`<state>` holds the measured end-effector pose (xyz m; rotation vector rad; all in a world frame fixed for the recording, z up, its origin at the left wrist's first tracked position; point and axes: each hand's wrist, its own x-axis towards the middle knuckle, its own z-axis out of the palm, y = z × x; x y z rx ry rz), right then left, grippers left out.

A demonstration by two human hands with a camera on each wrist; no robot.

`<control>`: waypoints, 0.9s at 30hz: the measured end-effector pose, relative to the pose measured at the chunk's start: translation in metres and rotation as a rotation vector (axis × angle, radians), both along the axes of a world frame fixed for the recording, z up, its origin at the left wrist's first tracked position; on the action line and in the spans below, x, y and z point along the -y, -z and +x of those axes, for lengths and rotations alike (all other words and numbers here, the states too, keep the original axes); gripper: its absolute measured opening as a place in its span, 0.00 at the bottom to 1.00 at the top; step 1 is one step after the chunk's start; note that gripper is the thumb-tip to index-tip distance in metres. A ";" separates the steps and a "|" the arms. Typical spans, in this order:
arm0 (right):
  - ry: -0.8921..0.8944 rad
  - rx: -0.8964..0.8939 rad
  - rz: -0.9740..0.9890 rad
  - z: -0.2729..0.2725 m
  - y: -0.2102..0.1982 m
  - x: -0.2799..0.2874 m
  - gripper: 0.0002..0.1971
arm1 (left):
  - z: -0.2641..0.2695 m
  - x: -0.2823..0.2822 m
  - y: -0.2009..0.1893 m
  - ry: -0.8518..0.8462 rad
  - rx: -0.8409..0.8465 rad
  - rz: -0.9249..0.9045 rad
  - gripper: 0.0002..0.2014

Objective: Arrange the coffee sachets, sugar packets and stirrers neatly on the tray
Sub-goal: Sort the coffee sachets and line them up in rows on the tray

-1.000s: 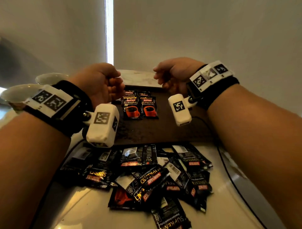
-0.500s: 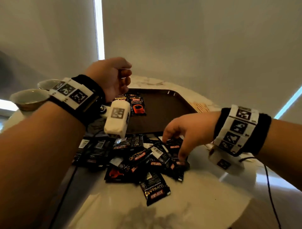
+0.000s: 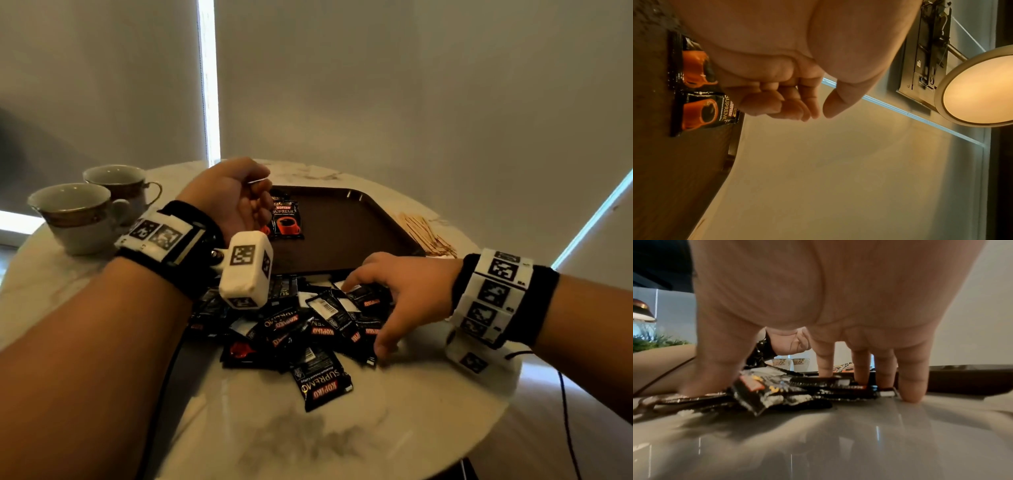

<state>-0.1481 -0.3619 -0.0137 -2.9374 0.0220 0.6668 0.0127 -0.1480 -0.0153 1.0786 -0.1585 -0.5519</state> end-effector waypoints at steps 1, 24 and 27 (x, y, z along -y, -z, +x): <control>-0.012 -0.001 -0.019 0.000 0.002 -0.002 0.51 | 0.001 -0.001 0.000 -0.003 -0.005 -0.010 0.05; 0.204 0.732 0.378 0.009 -0.052 -0.005 0.06 | -0.024 0.008 -0.001 0.204 0.014 0.069 0.13; 0.126 0.898 0.460 0.019 -0.050 -0.025 0.08 | -0.031 0.007 -0.001 0.385 0.007 0.043 0.33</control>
